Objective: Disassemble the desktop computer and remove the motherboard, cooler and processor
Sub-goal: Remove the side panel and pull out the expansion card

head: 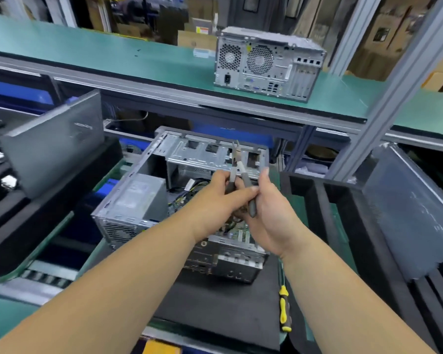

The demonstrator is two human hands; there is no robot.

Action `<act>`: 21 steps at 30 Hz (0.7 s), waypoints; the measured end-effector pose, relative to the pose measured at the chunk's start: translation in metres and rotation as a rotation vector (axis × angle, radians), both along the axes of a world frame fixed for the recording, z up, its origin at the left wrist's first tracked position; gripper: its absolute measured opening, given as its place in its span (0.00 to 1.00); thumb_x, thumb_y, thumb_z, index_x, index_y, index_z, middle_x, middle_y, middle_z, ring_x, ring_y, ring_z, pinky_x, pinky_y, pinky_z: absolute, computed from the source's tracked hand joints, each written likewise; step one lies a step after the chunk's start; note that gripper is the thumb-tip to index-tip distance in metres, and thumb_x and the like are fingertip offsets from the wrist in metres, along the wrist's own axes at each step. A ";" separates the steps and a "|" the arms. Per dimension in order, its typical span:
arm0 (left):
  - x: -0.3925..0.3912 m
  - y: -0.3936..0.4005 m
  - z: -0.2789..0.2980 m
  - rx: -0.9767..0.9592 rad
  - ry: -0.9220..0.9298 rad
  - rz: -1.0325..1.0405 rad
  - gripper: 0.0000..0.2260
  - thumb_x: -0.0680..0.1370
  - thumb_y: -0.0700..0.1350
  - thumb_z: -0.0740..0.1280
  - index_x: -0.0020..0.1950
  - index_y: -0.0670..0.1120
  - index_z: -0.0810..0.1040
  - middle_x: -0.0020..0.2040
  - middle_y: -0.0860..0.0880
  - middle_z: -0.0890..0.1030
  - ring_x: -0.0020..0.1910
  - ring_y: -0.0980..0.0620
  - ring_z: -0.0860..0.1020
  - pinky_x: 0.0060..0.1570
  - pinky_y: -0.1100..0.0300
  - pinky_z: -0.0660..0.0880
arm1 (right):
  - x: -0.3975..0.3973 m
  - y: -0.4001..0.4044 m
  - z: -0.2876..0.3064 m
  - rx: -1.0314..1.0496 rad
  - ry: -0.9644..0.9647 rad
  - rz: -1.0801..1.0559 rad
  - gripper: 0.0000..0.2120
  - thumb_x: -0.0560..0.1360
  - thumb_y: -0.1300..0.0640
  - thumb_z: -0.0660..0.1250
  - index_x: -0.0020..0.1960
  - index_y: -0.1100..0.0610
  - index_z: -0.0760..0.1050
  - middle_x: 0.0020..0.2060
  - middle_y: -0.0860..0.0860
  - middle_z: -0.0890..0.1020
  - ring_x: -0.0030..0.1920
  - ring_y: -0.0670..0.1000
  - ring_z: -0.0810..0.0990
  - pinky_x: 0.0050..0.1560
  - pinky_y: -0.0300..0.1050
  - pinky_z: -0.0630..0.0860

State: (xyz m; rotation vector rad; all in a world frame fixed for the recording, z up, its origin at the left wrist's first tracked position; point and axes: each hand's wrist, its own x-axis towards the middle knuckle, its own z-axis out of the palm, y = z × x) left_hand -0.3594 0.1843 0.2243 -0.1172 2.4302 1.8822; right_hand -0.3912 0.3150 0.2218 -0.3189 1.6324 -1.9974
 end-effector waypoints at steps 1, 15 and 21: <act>0.003 -0.009 -0.001 0.016 0.007 0.019 0.27 0.68 0.67 0.68 0.61 0.56 0.69 0.51 0.56 0.83 0.44 0.59 0.81 0.44 0.55 0.76 | 0.002 -0.008 0.000 0.048 0.020 0.038 0.28 0.78 0.33 0.46 0.58 0.44 0.80 0.55 0.44 0.84 0.58 0.41 0.80 0.58 0.44 0.75; 0.063 -0.123 -0.025 0.053 -0.030 0.270 0.12 0.69 0.56 0.69 0.51 0.59 0.76 0.44 0.44 0.84 0.44 0.39 0.83 0.56 0.36 0.75 | 0.028 -0.097 -0.002 0.190 0.153 0.120 0.27 0.81 0.38 0.45 0.66 0.48 0.75 0.62 0.48 0.79 0.55 0.48 0.79 0.55 0.47 0.72; 0.112 -0.156 -0.037 0.084 -0.064 0.303 0.13 0.67 0.59 0.69 0.51 0.61 0.75 0.48 0.44 0.84 0.50 0.38 0.81 0.59 0.36 0.74 | 0.057 -0.143 -0.016 0.139 0.100 0.251 0.25 0.83 0.43 0.46 0.66 0.55 0.74 0.55 0.52 0.79 0.46 0.49 0.78 0.51 0.47 0.70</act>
